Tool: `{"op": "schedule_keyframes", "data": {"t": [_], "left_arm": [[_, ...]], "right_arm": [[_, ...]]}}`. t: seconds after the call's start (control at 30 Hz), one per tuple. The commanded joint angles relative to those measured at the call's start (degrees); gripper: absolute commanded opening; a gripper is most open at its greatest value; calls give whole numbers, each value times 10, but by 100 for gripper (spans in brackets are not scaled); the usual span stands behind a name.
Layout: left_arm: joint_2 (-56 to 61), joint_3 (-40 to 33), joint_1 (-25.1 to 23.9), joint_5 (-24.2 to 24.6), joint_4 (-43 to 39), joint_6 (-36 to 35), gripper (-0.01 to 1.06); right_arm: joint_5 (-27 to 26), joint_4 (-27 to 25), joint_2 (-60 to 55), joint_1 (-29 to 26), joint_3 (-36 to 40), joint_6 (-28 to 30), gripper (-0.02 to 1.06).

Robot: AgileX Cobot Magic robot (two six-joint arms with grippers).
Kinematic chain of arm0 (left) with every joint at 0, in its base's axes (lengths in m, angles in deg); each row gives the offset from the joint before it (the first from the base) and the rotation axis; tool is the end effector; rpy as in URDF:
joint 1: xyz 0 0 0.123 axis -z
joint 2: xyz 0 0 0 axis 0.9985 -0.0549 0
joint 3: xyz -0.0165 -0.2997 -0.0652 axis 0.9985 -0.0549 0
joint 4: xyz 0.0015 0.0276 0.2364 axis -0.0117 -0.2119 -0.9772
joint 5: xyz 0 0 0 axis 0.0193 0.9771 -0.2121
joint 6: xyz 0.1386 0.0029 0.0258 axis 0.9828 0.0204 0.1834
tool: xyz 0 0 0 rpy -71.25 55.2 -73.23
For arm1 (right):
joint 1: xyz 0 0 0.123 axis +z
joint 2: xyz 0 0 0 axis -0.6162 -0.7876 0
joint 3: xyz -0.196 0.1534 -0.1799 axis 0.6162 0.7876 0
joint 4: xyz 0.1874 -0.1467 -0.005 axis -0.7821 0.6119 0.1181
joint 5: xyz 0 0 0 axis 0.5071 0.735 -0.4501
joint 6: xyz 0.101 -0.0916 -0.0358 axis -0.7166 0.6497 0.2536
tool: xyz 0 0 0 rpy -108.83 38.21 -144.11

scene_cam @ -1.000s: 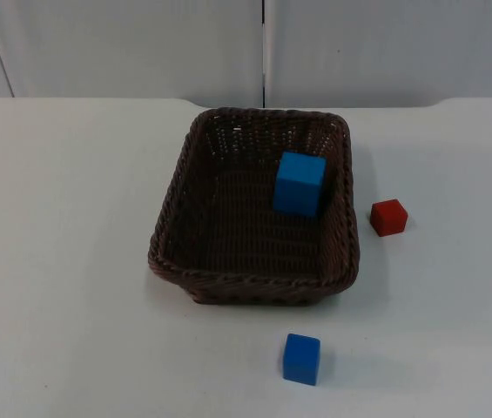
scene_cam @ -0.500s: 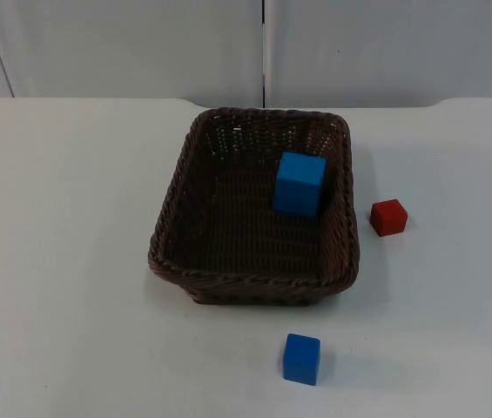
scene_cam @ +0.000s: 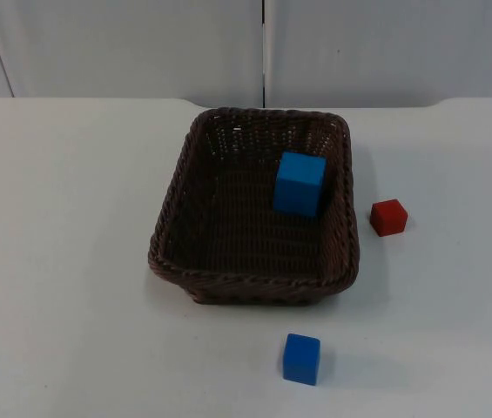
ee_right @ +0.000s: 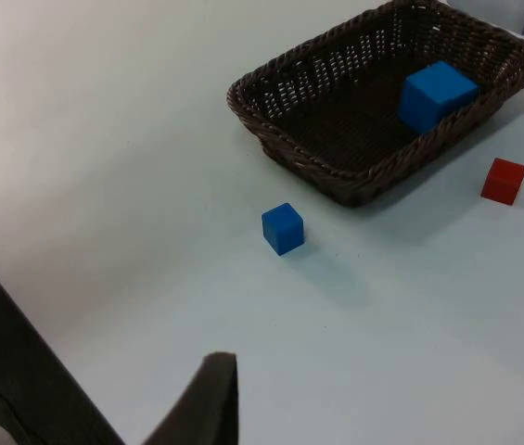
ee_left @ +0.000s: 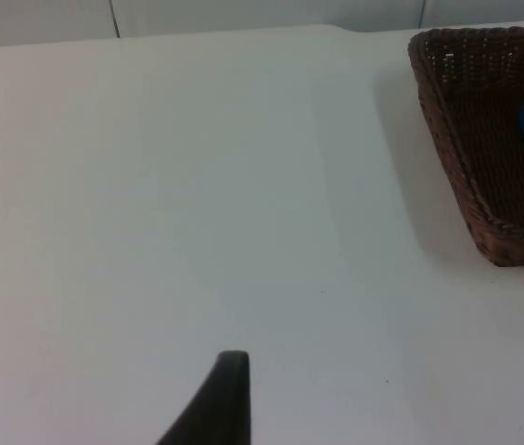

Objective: Pick up the basket with the left hand and place the largest block into the basket with the right hand.

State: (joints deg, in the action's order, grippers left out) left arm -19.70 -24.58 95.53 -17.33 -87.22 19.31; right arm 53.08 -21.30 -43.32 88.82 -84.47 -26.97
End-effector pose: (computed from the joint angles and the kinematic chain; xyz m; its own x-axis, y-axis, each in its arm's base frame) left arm 0.0045 -0.0024 0.2466 -0.4686 0.0368 -0.8827 0.1457 0.9887 -0.0361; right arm 0.0111 -0.0058 0.2508 -0.3144 -0.3360 -0.8878 -0.7135 0.7005 -0.0124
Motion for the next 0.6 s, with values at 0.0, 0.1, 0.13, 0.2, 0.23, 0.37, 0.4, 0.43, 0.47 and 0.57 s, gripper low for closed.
{"op": "schedule_keyframes", "data": {"t": [0.0, 0.1, 0.13, 0.2, 0.23, 0.37, 0.4, 0.43, 0.47, 0.57], "left_arm": [[2, -3, -1, 1, 7, 0, 105], [2, -3, -1, 1, 10, 0, 105], [2, -3, -1, 0, 10, 0, 105], [2, -3, -1, 0, 8, 0, 105], [2, -3, -1, 0, 7, 0, 105], [2, -3, -1, 0, 7, 0, 105], [2, -3, -1, 0, 7, 0, 105], [2, -3, -1, 0, 7, 0, 105], [2, -3, -1, 0, 7, 0, 105], [2, -3, -1, 0, 7, 0, 105]], "right_arm": [[-2, 0, 2, 3, 1, 0, 105], [-2, 0, 2, 3, 1, 0, 105], [-2, 0, 2, 3, 1, 0, 105], [-2, 0, 2, 3, 1, 0, 105], [-2, 0, 2, 3, 1, 0, 105], [-2, 0, 2, 3, 1, 0, 105], [-2, 0, 2, 3, 1, 0, 105], [-2, 0, 2, 3, 1, 0, 105], [-2, 0, 2, 3, 1, 0, 105], [-2, 0, 2, 3, 1, 0, 105]]}}
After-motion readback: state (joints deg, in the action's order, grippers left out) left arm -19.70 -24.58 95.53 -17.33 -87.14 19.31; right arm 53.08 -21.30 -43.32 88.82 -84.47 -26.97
